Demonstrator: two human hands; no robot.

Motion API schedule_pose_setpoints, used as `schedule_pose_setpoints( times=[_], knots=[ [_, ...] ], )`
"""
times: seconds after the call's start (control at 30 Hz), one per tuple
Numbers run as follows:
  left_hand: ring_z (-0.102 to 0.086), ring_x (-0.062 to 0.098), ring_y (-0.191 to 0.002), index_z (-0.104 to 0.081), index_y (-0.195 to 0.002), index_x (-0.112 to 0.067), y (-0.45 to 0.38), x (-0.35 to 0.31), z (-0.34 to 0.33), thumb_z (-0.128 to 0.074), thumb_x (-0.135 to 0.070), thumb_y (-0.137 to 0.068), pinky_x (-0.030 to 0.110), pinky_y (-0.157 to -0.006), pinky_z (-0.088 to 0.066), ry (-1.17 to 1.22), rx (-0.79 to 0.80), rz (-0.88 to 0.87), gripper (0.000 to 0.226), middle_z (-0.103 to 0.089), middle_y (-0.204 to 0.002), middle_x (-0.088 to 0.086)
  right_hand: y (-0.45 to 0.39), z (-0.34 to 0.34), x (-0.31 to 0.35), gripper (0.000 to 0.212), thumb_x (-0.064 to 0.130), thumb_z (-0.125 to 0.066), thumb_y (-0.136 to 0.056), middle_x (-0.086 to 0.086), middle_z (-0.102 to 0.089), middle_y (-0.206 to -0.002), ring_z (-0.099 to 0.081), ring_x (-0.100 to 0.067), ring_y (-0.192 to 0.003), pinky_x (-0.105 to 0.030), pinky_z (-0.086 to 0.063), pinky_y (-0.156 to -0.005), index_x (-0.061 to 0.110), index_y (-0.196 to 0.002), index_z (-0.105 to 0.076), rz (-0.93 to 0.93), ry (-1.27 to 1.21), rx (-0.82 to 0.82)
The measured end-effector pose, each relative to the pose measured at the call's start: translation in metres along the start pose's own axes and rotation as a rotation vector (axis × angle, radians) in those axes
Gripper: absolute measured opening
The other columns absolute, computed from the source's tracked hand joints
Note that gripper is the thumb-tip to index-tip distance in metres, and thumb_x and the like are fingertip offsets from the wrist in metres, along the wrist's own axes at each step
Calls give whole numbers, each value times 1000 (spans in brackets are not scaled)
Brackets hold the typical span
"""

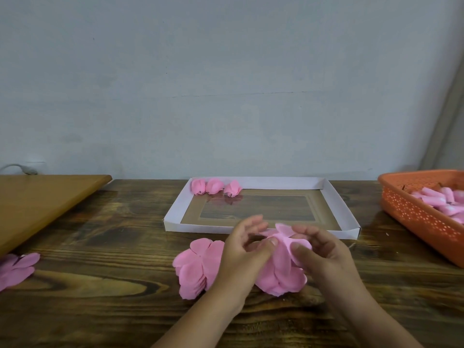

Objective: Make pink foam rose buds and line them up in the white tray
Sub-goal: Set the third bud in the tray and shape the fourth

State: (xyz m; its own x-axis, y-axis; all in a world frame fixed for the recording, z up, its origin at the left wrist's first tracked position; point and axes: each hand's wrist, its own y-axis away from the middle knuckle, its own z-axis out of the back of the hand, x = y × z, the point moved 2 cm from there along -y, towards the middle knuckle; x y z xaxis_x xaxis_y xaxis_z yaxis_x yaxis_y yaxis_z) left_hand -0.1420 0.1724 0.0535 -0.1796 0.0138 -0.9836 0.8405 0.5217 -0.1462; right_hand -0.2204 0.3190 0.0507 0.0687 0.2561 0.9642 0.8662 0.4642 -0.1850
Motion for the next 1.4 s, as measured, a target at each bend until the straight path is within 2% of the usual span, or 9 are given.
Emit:
schedule_pose_setpoints(
  times=[0.1, 0.23, 0.5, 0.6, 0.77, 0.93, 1.03, 1.23, 1.4],
  knots=[
    [-72, 21, -112, -58, -132, -20, -4, 0, -1, -74, 3, -87, 41, -96, -58, 436, 66, 186, 52, -77, -115, 4, 0, -2, -2, 32, -7, -65, -89, -7, -75, -93, -72, -18, -81, -23, -56, -59, 22, -96, -76, 16, -3, 32],
    [-75, 26, -102, -45, -138, -4, -7, -2, -1, -80, -6, -72, 35, -79, -63, 665, 122, 259, 75, -77, -94, 12, 2, -4, -2, 38, -10, -62, -90, -7, -75, -100, -71, -17, -88, -25, -57, -66, 24, -98, -76, 50, 8, 59],
    [-70, 31, -111, -69, -124, 0, -2, 3, -3, -68, -18, -98, 39, -89, -59, 613, 470, 291, 31, -69, -125, 25, 3, -5, -1, 37, -10, -61, -90, -8, -75, -102, -73, -26, -84, -33, -59, -61, 22, -105, -73, 75, -32, 47],
    [-68, 34, -113, -68, -126, -2, -3, 5, -2, -75, -18, -92, 44, -96, -57, 512, 411, 325, 38, -67, -128, 26, 2, -4, -2, 36, -12, -61, -89, -10, -75, -100, -71, -26, -80, -33, -58, -62, 18, -106, -72, 93, -12, 22],
    [-74, 31, -92, -74, -107, -2, -1, 10, 0, -70, -4, -91, 40, -74, -62, 371, 308, 326, 16, -74, -107, 24, 2, -6, -3, 40, -17, -60, -88, -4, -74, -100, -69, -31, -94, -52, -56, -85, 17, -105, -72, 170, 125, -13],
    [-69, 45, -110, -67, -115, 8, 0, 9, -3, -73, -14, -93, 50, -86, -60, 259, 260, 295, 32, -69, -113, 34, 4, -7, -1, 40, -16, -61, -88, -5, -75, -94, -69, -33, -88, -50, -59, -76, 18, -105, -71, 186, 168, 5],
    [-69, 44, -111, -71, -116, -2, 1, 9, -4, -74, -23, -93, 59, -95, -56, 238, 241, 295, 31, -72, -114, 28, 4, -8, 0, 38, -17, -60, -88, -5, -76, -95, -71, -29, -88, -40, -61, -75, 15, -106, -71, 191, 167, 7],
    [-73, 42, -102, -73, -111, -8, -1, 7, 0, -71, -27, -93, 63, -82, -59, 189, 191, 271, 27, -73, -111, 26, 5, -9, 1, 36, -18, -60, -88, -6, -75, -99, -70, -29, -94, -48, -59, -81, 10, -107, -71, 177, 198, 13],
    [-71, 43, -104, -72, -113, -7, -1, 5, 0, -71, -25, -91, 61, -82, -60, 160, 190, 258, 28, -72, -110, 28, 5, -8, -1, 39, -19, -58, -87, -7, -75, -96, -70, -32, -88, -43, -59, -69, 12, -106, -71, 173, 221, 18]
  ],
)
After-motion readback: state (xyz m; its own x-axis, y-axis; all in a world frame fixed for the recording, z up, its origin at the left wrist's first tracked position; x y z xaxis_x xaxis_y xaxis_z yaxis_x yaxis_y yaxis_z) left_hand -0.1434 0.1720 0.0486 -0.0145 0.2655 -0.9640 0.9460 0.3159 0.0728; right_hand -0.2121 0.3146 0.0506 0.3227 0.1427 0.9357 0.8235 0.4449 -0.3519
